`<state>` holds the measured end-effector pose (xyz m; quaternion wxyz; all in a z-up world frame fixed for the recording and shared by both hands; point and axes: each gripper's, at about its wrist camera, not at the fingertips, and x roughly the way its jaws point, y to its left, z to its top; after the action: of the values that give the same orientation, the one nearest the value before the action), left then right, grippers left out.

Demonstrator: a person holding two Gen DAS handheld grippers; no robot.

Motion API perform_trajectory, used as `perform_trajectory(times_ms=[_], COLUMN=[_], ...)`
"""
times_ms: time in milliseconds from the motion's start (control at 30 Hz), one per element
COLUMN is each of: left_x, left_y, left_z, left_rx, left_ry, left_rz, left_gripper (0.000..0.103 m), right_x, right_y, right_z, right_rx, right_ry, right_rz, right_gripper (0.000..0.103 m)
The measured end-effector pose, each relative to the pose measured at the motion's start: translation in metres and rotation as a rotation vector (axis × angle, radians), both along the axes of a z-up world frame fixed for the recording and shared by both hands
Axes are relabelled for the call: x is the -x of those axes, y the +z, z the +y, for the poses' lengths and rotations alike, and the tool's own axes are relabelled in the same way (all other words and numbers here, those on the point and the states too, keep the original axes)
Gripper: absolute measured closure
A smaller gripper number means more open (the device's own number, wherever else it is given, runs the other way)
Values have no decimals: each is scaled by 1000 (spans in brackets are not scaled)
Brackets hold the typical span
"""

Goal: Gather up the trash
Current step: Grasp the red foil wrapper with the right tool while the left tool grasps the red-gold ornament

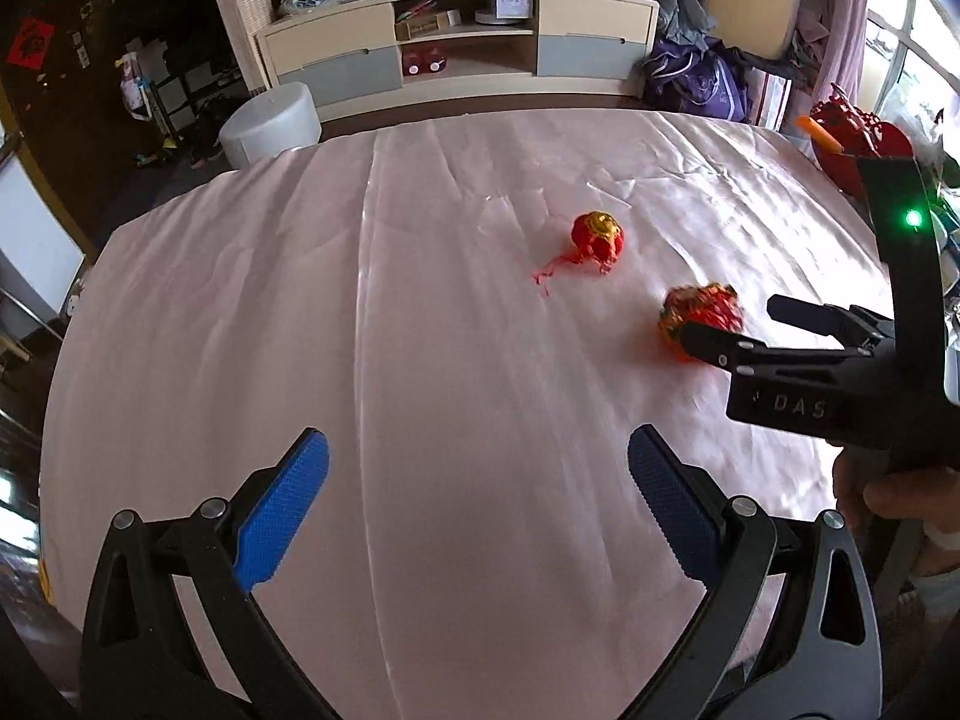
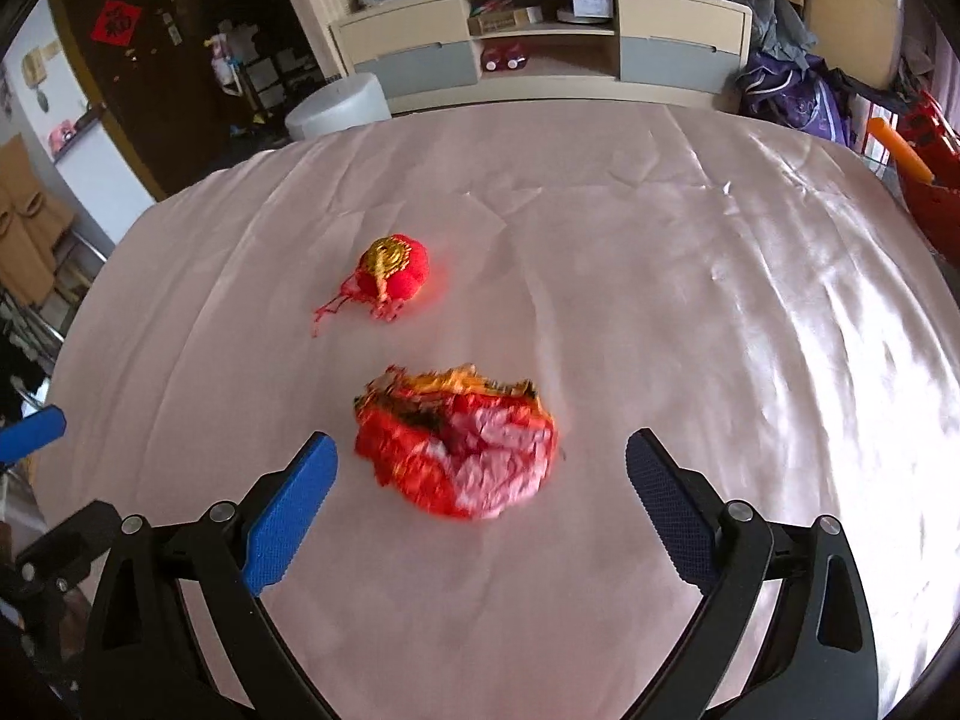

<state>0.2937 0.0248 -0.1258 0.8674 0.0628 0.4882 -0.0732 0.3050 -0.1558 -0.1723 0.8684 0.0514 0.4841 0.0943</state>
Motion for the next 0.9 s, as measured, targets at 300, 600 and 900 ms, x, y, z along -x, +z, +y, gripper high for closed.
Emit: perform_trajectory(times_ms=[300, 600, 900], left_x=[-43, -93, -122], left_y=[-10, -37, -58], left_z=[-23, -68, -97], left_rx=[46, 121, 113], left_ry=[-55, -127, -148], left_rz=[-6, 10, 35], left_gripper=[8, 33, 44], right_x=[-23, -43, -49], right_y=[2, 21, 22], right_z=[-20, -70, -84], right_rx=[6, -7, -38], right_ry=[7, -70, -68], right_rz=[-40, -84, -94], right_gripper=[45, 46, 46])
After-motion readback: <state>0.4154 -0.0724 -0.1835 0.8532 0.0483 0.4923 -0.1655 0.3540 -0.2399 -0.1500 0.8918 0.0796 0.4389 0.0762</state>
